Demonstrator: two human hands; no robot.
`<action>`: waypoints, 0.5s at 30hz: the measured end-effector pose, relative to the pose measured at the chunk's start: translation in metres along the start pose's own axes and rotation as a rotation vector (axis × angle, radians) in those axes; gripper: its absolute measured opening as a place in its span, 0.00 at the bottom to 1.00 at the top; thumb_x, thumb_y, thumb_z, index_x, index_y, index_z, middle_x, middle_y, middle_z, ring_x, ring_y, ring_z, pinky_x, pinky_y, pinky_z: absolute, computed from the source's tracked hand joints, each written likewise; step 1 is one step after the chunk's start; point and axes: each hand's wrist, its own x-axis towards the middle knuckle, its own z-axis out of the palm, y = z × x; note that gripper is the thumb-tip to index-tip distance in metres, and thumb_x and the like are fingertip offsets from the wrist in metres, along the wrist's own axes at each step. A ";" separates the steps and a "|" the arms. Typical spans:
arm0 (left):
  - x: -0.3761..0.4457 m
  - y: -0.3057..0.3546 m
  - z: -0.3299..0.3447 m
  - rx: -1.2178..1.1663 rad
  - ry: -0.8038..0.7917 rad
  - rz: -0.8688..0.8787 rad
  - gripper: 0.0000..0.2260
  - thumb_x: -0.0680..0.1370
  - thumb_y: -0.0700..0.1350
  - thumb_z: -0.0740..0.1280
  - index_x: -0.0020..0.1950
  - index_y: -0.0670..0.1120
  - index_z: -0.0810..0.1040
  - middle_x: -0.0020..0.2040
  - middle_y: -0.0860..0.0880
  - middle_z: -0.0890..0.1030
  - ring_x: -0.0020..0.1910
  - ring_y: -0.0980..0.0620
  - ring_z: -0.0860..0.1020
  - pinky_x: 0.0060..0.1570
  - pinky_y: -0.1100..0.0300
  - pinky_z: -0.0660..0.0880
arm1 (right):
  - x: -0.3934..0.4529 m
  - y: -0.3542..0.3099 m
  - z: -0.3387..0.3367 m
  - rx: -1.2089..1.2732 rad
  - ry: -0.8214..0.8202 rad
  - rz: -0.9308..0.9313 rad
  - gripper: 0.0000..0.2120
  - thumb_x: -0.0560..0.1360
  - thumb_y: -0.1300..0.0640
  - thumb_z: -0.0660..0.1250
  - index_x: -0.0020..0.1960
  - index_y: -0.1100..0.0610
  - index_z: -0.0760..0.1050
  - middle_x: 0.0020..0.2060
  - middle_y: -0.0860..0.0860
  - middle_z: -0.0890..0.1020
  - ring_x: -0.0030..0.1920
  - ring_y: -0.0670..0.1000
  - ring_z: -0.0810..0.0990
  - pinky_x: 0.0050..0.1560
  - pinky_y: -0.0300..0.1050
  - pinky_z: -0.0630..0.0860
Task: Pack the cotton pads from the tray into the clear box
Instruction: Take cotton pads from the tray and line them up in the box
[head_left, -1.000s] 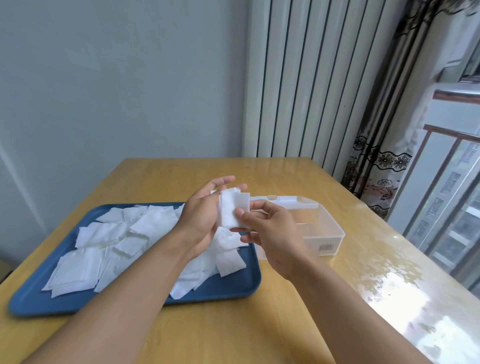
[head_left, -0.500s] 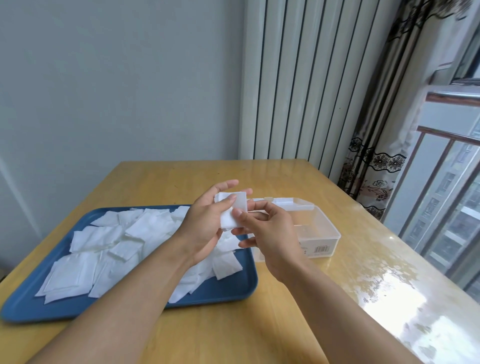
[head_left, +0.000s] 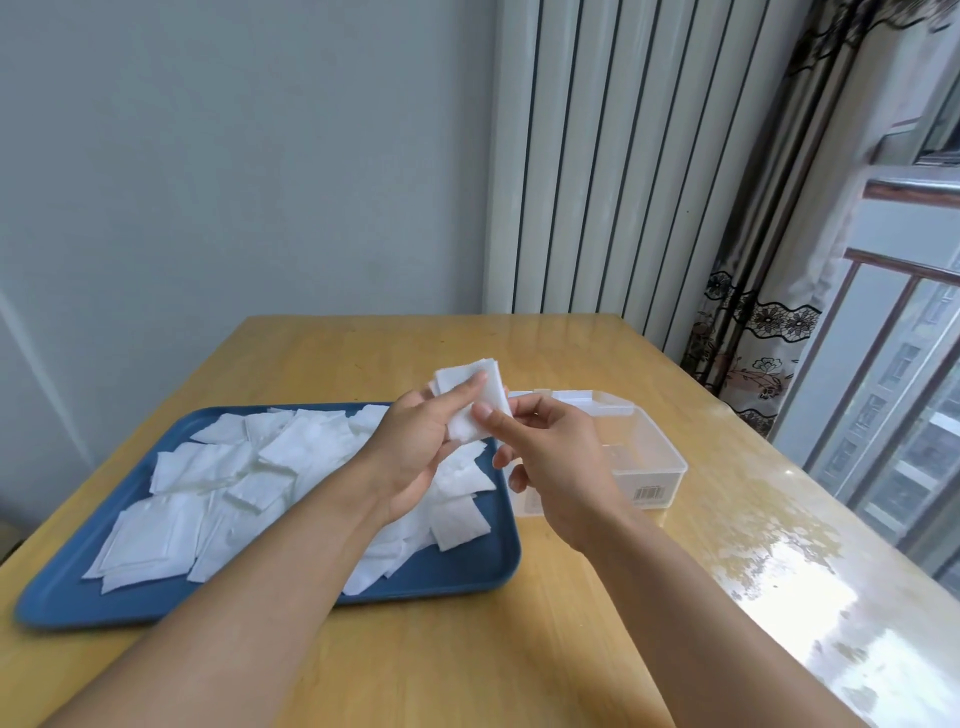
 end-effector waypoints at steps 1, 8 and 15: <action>-0.001 0.000 0.001 0.024 -0.004 0.005 0.18 0.81 0.49 0.67 0.63 0.37 0.80 0.59 0.44 0.85 0.61 0.47 0.83 0.66 0.54 0.75 | -0.001 0.000 0.001 -0.006 -0.005 -0.005 0.14 0.74 0.53 0.77 0.52 0.62 0.80 0.39 0.56 0.83 0.30 0.48 0.77 0.26 0.40 0.70; 0.004 0.013 -0.018 -0.048 0.241 0.120 0.08 0.85 0.43 0.63 0.60 0.43 0.79 0.54 0.46 0.87 0.57 0.48 0.85 0.60 0.52 0.79 | -0.005 0.008 0.003 -0.594 0.029 -0.276 0.09 0.75 0.51 0.75 0.53 0.51 0.80 0.44 0.46 0.84 0.35 0.46 0.82 0.32 0.43 0.79; -0.010 0.020 -0.052 -0.079 0.358 0.068 0.08 0.85 0.39 0.60 0.60 0.43 0.78 0.56 0.43 0.86 0.57 0.43 0.84 0.62 0.47 0.79 | -0.012 0.021 0.024 -1.108 -0.324 -0.492 0.15 0.80 0.49 0.69 0.65 0.49 0.79 0.59 0.46 0.80 0.59 0.47 0.77 0.54 0.38 0.70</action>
